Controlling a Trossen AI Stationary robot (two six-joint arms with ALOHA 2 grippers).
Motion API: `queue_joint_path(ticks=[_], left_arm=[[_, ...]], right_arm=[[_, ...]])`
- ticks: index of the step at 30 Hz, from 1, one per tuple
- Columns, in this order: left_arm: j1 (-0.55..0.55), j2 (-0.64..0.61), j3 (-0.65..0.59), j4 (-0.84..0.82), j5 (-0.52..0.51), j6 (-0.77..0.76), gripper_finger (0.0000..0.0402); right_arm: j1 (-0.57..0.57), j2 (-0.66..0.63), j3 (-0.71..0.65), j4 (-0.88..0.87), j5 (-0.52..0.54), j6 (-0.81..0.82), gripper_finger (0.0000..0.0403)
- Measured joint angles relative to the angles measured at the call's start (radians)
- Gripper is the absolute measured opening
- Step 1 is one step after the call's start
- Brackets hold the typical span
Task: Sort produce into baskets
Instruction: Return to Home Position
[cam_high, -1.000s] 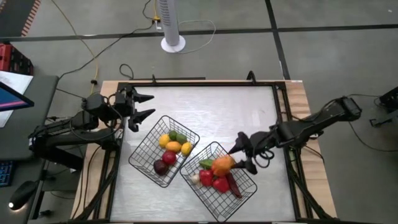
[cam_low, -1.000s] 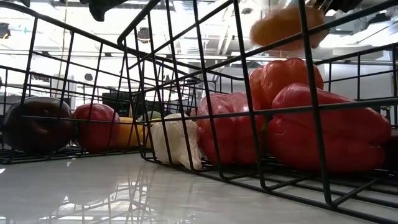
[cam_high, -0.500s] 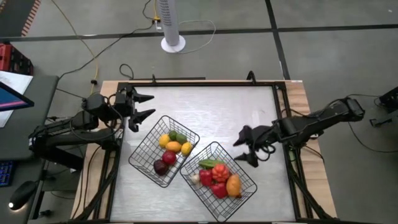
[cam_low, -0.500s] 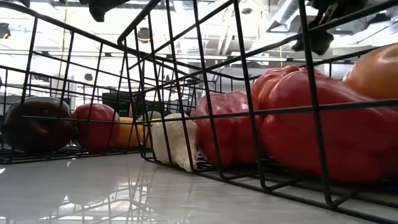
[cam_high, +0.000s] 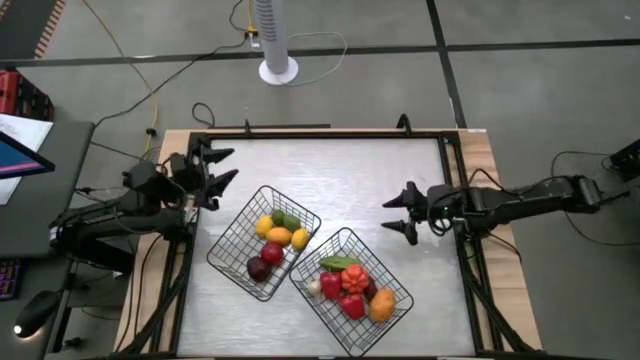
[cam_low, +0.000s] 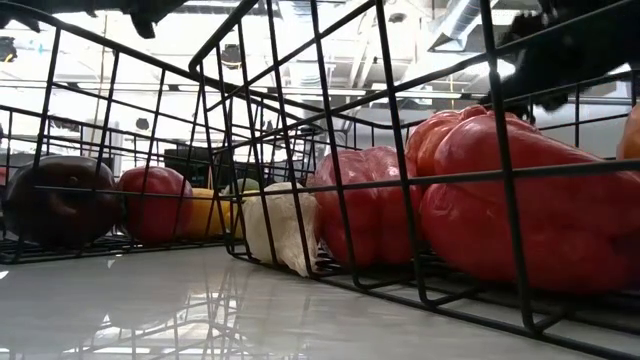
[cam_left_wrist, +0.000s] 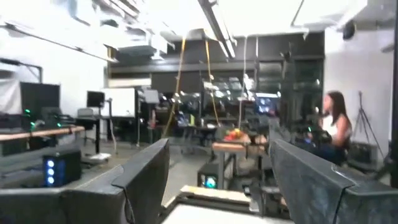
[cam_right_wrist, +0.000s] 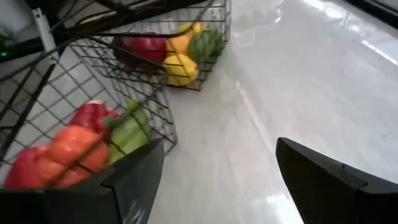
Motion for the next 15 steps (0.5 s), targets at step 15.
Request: queue_joint_path(ticks=[15], left_arm=[[0.0, -0.187, -0.254, -0.056, -0.067, -0.156, 0.0261]], right_arm=[[-0.161, -0.123, -0.336, 0.532, -0.017, -0.095, 0.0335]])
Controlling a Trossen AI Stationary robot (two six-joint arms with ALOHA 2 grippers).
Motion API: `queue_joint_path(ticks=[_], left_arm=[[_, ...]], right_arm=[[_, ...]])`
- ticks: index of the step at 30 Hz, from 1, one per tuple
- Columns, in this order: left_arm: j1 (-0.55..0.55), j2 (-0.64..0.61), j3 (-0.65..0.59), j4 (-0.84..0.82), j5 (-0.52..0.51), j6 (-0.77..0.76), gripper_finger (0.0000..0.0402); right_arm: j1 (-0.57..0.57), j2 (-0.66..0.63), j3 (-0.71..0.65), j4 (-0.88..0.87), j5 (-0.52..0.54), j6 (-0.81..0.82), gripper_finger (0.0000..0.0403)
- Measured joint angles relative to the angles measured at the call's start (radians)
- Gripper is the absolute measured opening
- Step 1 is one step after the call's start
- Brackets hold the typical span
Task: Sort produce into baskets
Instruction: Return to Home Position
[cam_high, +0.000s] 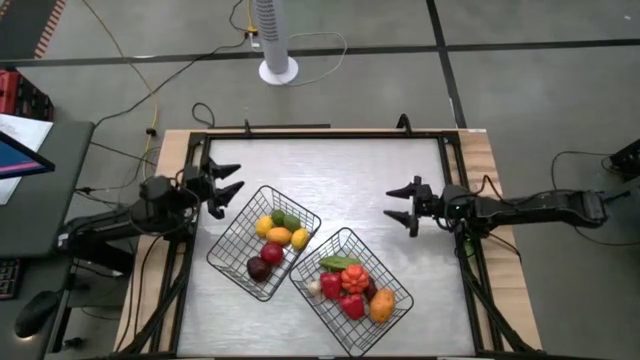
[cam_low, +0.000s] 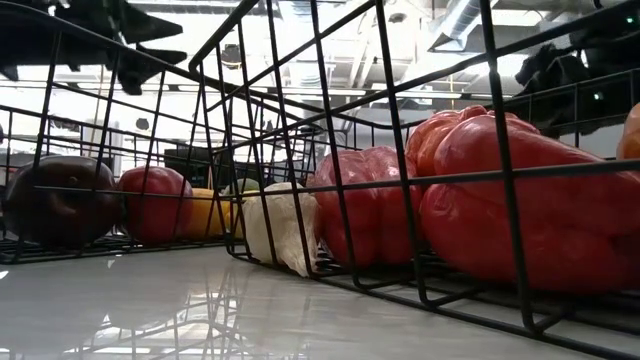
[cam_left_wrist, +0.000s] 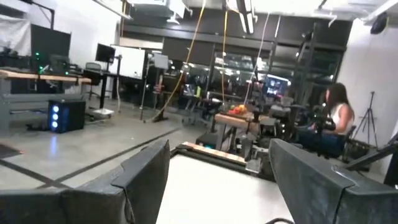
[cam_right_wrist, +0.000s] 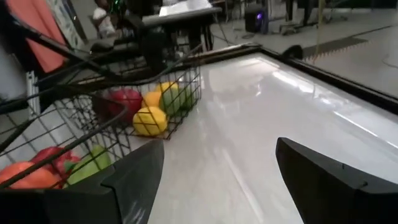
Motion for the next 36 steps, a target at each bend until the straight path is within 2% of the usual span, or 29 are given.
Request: queue_joint_path(ticks=[10, 13, 17, 20, 23, 26, 29, 36], left_arm=[[-0.001, -0.203, -0.123, -0.065, -0.014, -0.007, 0.0261], [-0.008, -0.197, -0.146, -0.089, 0.002, -0.002, 0.0261], [-0.032, -0.189, -0.146, -0.161, -0.046, 0.074, 0.0261], [-0.035, -0.19, -0.146, -0.132, -0.083, 0.167, 0.0261], [-0.034, -0.189, -0.146, -0.09, -0.111, 0.197, 0.0261], [-0.034, -0.189, -0.146, -0.031, -0.111, 0.197, 0.0261], [-0.034, -0.19, -0.147, -0.004, -0.111, 0.262, 0.0261], [-0.034, -0.189, -0.147, -0.095, -0.11, 0.373, 0.0261]], right_arm=[[-0.026, -0.102, -0.012, -0.021, 0.03, -0.026, 0.0335], [-0.026, -0.154, -0.013, -0.083, 0.064, -0.046, 0.0335], [-0.026, -0.196, -0.013, -0.21, 0.133, -0.04, 0.0334], [-0.026, -0.195, -0.013, -0.257, 0.22, 0.009, 0.0332], [-0.027, -0.194, -0.013, -0.277, 0.32, 0.057, 0.0331], [-0.026, -0.194, -0.014, -0.298, 0.333, 0.044, 0.0331], [-0.026, -0.194, -0.014, -0.302, 0.333, 0.016, 0.0331], [-0.026, -0.194, -0.014, -0.306, 0.332, 0.016, 0.0331]])
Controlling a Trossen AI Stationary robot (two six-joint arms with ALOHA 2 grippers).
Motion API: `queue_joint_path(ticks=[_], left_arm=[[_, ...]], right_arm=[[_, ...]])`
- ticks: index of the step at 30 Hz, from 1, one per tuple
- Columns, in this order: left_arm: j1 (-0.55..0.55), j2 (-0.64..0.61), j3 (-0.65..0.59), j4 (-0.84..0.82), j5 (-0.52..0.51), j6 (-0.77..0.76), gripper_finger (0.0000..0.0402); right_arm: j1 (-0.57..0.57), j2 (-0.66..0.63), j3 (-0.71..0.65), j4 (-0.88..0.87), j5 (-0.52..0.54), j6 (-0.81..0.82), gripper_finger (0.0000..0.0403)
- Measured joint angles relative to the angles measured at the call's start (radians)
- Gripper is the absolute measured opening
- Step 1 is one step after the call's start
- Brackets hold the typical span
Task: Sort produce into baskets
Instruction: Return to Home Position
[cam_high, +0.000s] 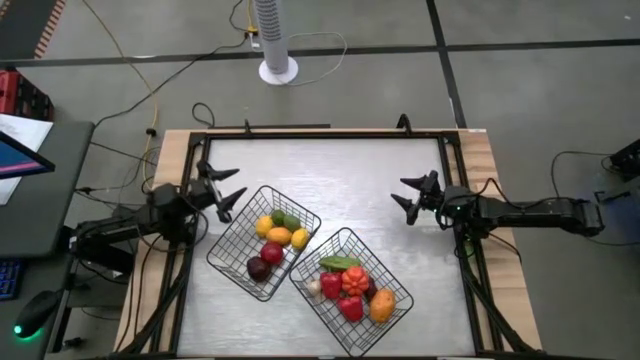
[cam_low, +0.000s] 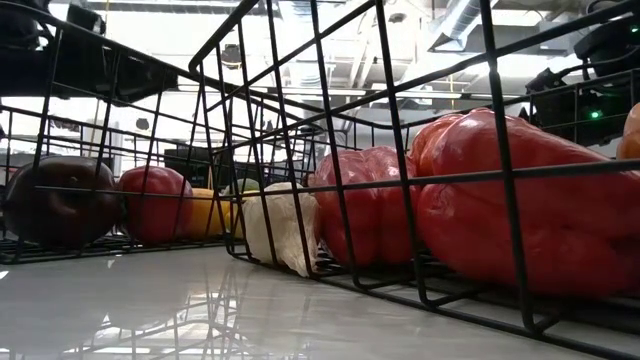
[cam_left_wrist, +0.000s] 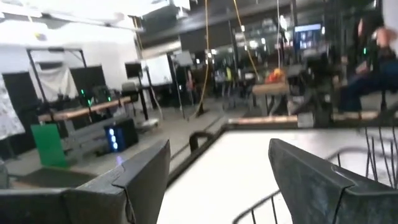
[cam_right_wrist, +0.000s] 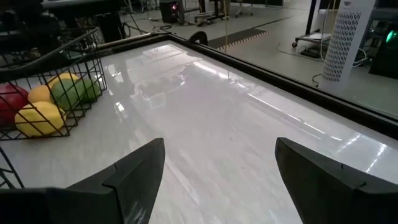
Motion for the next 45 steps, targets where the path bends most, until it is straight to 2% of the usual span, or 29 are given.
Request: queue_joint_path(ticks=[5, 10, 45], left_arm=[[0.0, 0.0, 0.0, -0.124, 0.0, 0.001, 0.0261], [0.0, 0.012, 0.005, -0.154, 0.011, 0.001, 0.0261], [0.0, 0.013, 0.01, -0.163, 0.008, 0.0, 0.0261]], right_arm=[[0.0, 0.0, 0.0, 0.0, 0.0, 0.0, 0.0331], [0.0, 0.0, 0.0, 0.0, 0.0, 0.0, 0.0331], [0.0, 0.0, -0.002, -0.001, -0.002, -0.001, 0.0331]])
